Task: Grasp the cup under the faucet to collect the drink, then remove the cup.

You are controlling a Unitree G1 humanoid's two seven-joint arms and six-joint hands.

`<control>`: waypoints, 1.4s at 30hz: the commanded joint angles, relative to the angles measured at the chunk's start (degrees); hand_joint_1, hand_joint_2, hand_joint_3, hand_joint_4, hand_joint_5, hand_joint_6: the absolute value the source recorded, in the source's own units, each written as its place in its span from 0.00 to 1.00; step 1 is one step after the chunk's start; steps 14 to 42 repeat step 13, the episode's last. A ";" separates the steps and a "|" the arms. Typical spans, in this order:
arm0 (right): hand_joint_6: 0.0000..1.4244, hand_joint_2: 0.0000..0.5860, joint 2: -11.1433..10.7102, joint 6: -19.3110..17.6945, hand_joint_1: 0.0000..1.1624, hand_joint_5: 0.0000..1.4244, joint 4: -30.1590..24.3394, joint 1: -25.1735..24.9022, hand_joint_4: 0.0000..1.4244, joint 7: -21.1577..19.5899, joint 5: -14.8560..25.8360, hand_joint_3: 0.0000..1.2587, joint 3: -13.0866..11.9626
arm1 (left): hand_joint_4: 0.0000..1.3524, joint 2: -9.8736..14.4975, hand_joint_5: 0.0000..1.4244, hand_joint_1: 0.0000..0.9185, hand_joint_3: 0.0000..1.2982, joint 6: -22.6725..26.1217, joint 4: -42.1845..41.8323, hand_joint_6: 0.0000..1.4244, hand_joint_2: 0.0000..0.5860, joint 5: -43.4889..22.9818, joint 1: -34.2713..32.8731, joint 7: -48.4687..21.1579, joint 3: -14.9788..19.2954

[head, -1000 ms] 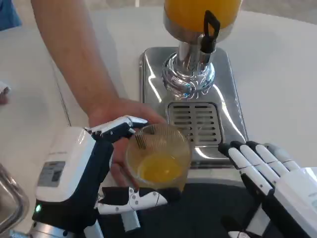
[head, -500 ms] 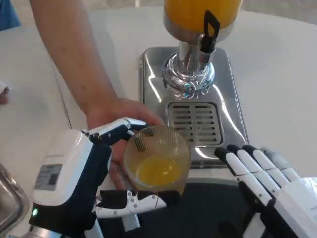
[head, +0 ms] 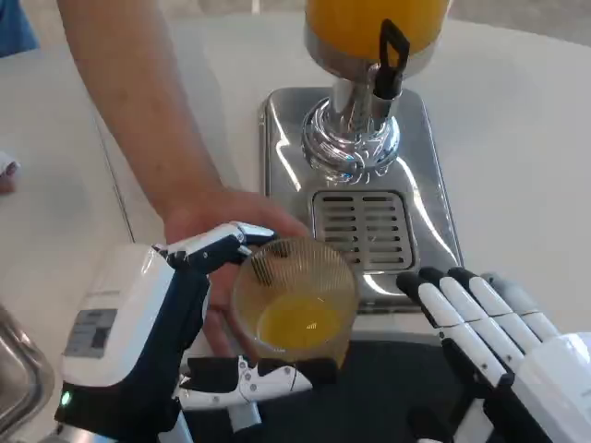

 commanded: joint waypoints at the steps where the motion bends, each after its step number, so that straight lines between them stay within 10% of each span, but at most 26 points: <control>1: 0.00 0.92 0.12 -0.01 0.09 0.00 -0.27 0.29 0.00 0.14 -0.08 0.00 0.05 | 0.90 -0.63 1.00 0.66 0.78 -1.99 -1.89 1.00 0.00 -1.25 0.44 0.16 0.30; 42: 0.00 0.92 0.38 0.90 0.08 0.00 -0.51 -0.06 0.00 0.65 -0.29 0.00 0.42 | 0.90 -1.02 1.00 0.66 0.78 -1.81 -1.97 1.00 0.00 -1.08 0.12 0.15 0.27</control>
